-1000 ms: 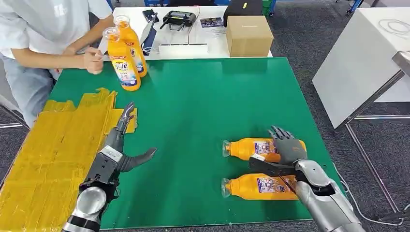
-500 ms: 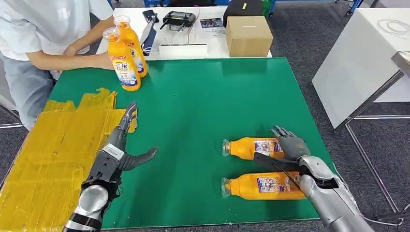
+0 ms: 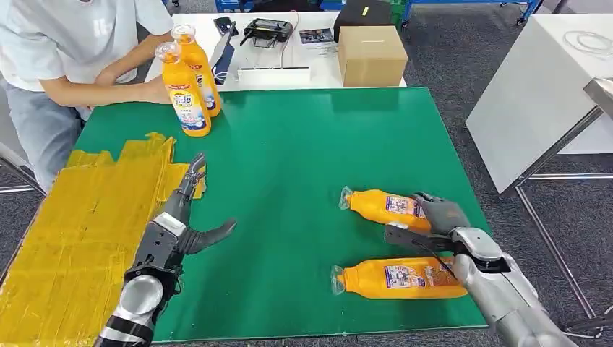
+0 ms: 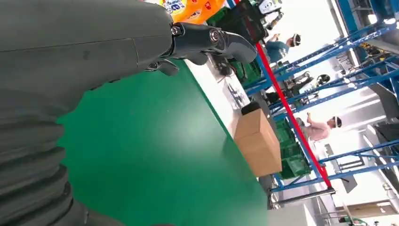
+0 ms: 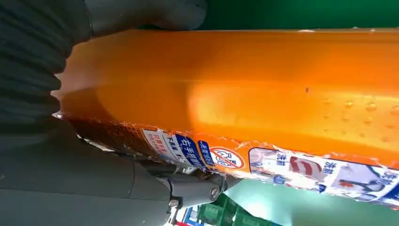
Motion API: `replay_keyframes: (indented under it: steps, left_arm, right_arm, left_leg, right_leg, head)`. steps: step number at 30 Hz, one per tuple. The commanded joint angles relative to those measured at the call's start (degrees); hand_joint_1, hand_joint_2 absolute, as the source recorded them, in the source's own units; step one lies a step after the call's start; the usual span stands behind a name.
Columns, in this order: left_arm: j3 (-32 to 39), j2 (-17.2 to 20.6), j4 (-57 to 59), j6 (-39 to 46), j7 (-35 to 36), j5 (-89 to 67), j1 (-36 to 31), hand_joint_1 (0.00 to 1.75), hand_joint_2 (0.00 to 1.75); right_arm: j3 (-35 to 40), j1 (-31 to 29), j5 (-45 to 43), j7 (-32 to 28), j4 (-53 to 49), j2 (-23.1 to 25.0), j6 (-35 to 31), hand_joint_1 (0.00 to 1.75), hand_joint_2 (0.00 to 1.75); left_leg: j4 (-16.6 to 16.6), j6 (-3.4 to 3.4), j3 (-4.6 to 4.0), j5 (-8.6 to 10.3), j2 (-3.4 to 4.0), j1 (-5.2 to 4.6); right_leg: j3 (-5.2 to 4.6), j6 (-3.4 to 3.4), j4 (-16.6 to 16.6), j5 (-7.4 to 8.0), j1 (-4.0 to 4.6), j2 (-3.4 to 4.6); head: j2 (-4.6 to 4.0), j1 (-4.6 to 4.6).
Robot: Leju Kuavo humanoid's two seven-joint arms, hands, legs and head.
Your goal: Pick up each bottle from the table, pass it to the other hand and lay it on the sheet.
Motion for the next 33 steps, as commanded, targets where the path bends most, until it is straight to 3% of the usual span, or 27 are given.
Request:
replay_keyframes:
  steps: [1, 6, 8, 10, 12, 14, 33]
  left_arm:
    - [-1.63, 0.08, 4.08, 0.21, -0.03, 0.82, -2.27, 0.0, 1.75]
    - [-1.31, -0.1, 3.17, 0.39, 0.46, 0.35, -1.7, 0.0, 1.75]
    - [-1.64, 0.36, 2.09, -0.52, 1.49, -0.4, -1.47, 0.0, 1.75]
    - [-2.32, 0.95, 0.89, -2.01, 2.92, -1.33, -1.37, 0.0, 1.75]
    - [-2.65, 0.96, 0.54, -2.49, 3.37, -1.5, -1.41, 0.0, 1.75]
    - [-3.79, 1.14, 0.38, -4.04, 4.07, -1.4, -1.92, 0.0, 1.75]
    - [-3.87, 1.15, 0.5, -4.04, 4.06, -1.4, -1.92, 0.0, 1.75]
  right_arm:
    - [5.29, -1.22, 1.27, 0.03, 6.58, 0.11, 0.64, 1.75, 1.75]
    - [5.08, -1.05, 5.11, 3.58, 4.88, 2.64, -5.4, 1.75, 1.75]
    - [2.15, 0.36, 4.66, 3.72, 0.59, 4.78, -9.17, 1.75, 1.75]
    - [-4.38, 4.04, 0.29, 0.84, -7.3, 9.12, -16.9, 1.75, 1.75]
    - [-5.39, 5.35, 0.13, 1.79, -11.21, 10.44, -17.54, 1.75, 1.75]
    - [-8.41, 8.15, -2.67, -1.11, -17.2, 13.65, -22.54, 1.75, 1.75]
    - [-8.72, 8.52, -2.82, -1.32, -17.69, 13.41, -22.7, 1.75, 1.75]
  left_leg:
    - [-0.09, -0.01, 0.21, -0.02, -0.14, 0.04]
    - [-0.12, -0.02, 0.3, -0.05, -0.1, 0.05]
    - [-0.06, -0.03, 0.17, -0.03, 0.02, 0.05]
    - [-0.06, -0.03, 0.12, -0.02, 0.05, 0.05]
    - [-0.06, -0.06, 0.12, -0.05, 0.11, 0.06]
    - [-0.04, -0.07, 0.04, -0.07, 0.07, 0.01]
    - [-0.04, -0.04, -0.23, -0.04, -0.04, 0.0]
  right_leg:
    - [0.27, -0.03, -0.13, -0.04, 0.04, -0.11]
    - [0.35, -0.05, -0.17, -0.04, 0.06, -0.07]
    - [0.2, -0.04, -0.09, 0.0, 0.07, 0.04]
    - [0.12, -0.05, -0.07, 0.01, 0.07, 0.07]
    - [0.1, -0.07, -0.05, 0.0, 0.08, 0.13]
    - [0.03, -0.08, 0.03, -0.06, 0.04, 0.11]
    - [-0.17, -0.04, 0.0, -0.06, 0.01, -0.01]
  head:
    - [0.0, 0.0]
    - [0.0, 0.02]
    - [0.0, 0.0]
    - [0.0, 0.0]
    - [0.0, 0.02]
    - [0.0, 0.02]
    - [0.0, 0.02]
